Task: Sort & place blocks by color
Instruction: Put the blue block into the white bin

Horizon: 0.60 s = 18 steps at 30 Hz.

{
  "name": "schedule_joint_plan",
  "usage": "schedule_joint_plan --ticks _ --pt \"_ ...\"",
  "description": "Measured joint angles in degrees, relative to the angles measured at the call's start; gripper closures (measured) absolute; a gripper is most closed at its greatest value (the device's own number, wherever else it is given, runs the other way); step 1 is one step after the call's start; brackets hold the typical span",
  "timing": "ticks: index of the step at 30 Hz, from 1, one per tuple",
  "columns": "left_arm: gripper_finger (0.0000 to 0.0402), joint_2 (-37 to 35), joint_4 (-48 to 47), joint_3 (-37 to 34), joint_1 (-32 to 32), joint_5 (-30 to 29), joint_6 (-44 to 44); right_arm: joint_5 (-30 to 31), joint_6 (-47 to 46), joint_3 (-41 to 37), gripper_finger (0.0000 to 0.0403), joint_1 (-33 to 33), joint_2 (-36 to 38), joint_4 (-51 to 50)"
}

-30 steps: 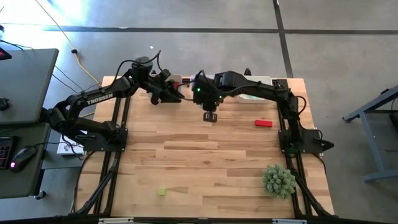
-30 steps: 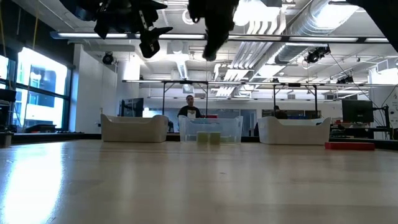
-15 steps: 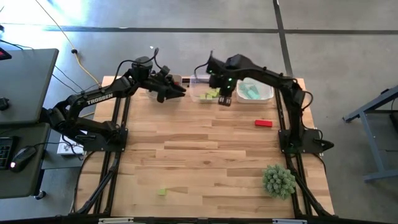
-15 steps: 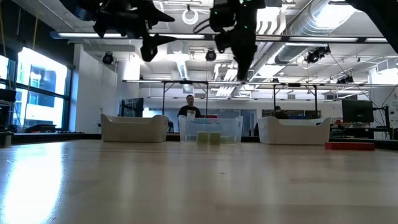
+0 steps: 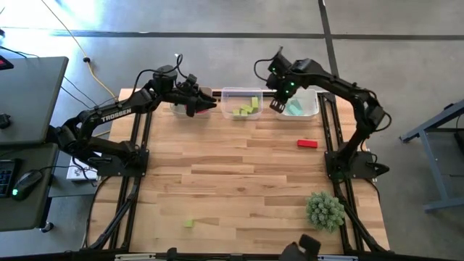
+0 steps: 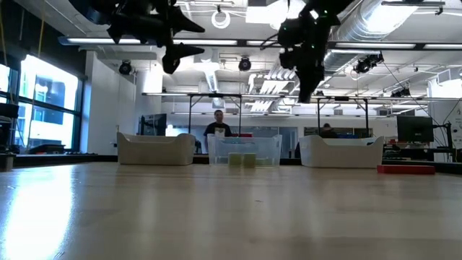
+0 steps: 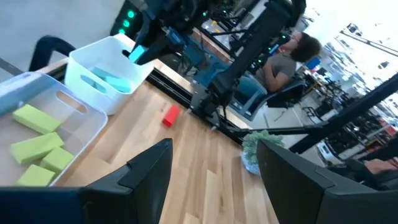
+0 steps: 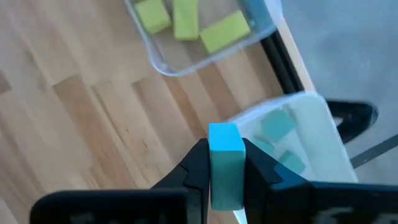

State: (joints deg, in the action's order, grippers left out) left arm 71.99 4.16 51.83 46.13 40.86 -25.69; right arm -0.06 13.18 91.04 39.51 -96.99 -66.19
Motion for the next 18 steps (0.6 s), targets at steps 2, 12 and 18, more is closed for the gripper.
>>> schedule_joint_plan --ticks 2,12,18 --pt "0.0179 0.00 -0.02 0.00 0.00 -0.66 -0.02 0.21 -1.34 -2.60 0.0364 1.54 0.62 1.95" --pt "0.0179 0.00 -0.02 0.00 0.00 -3.21 -0.09 0.80 -9.27 -12.40 0.0363 9.03 0.78 8.25" --pt "0.0179 0.00 -0.02 0.00 0.00 -3.38 -0.09 0.53 -10.28 -16.51 0.0351 12.52 0.76 9.38"
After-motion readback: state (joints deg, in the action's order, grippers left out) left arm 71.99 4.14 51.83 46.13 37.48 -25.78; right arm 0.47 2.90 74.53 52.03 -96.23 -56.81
